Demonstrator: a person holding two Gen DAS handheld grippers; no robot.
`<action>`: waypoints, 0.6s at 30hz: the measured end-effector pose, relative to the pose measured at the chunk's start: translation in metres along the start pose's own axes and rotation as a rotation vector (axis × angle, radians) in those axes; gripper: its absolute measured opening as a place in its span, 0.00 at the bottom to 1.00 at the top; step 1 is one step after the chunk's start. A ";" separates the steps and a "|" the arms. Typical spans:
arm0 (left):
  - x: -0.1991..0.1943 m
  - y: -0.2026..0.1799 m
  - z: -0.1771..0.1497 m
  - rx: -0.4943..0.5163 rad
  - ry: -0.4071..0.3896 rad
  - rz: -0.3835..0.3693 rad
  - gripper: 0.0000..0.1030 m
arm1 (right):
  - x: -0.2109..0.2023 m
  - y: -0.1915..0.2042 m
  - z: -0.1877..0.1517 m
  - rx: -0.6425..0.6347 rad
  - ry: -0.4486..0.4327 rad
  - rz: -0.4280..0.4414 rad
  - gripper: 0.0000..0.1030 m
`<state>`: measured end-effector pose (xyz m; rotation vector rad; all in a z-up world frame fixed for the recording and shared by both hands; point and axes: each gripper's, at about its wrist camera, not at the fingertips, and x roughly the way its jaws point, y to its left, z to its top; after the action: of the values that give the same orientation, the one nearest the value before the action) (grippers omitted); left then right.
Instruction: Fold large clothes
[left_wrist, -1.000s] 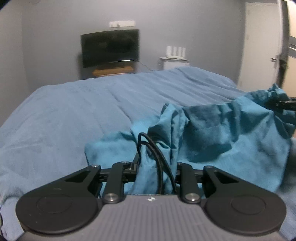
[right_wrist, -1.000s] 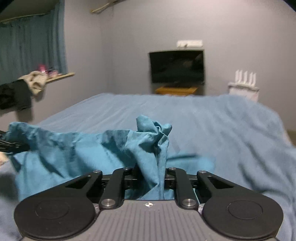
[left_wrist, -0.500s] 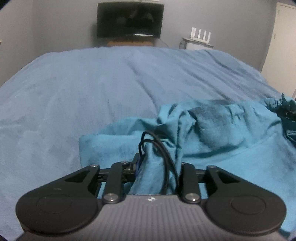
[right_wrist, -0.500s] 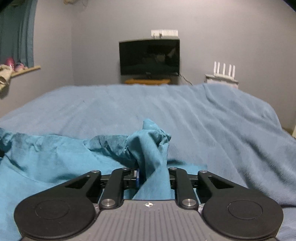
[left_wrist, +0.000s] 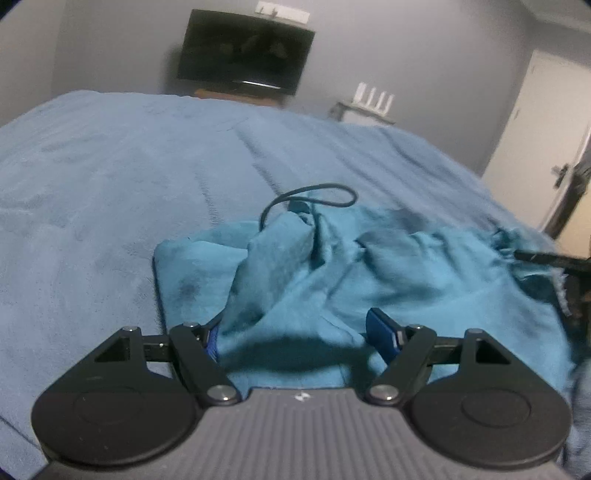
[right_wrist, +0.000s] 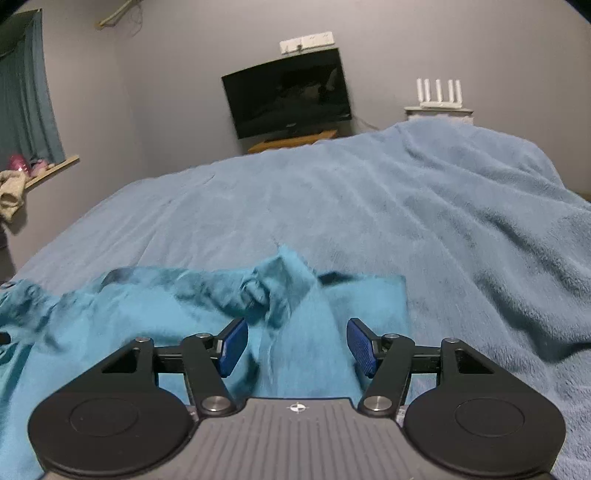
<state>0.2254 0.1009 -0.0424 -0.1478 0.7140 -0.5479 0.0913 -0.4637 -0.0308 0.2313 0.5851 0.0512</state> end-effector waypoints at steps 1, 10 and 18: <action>-0.004 0.003 -0.001 -0.017 -0.007 -0.022 0.73 | 0.000 -0.001 0.000 0.008 0.005 0.007 0.59; -0.005 0.016 -0.002 -0.124 -0.082 0.131 0.21 | -0.003 0.018 -0.005 -0.075 -0.111 -0.142 0.13; 0.037 -0.009 -0.017 -0.006 -0.040 0.353 0.34 | 0.043 0.026 -0.019 -0.133 -0.073 -0.309 0.24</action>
<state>0.2334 0.0750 -0.0741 -0.0366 0.6839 -0.2052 0.1173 -0.4294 -0.0629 0.0115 0.5373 -0.2159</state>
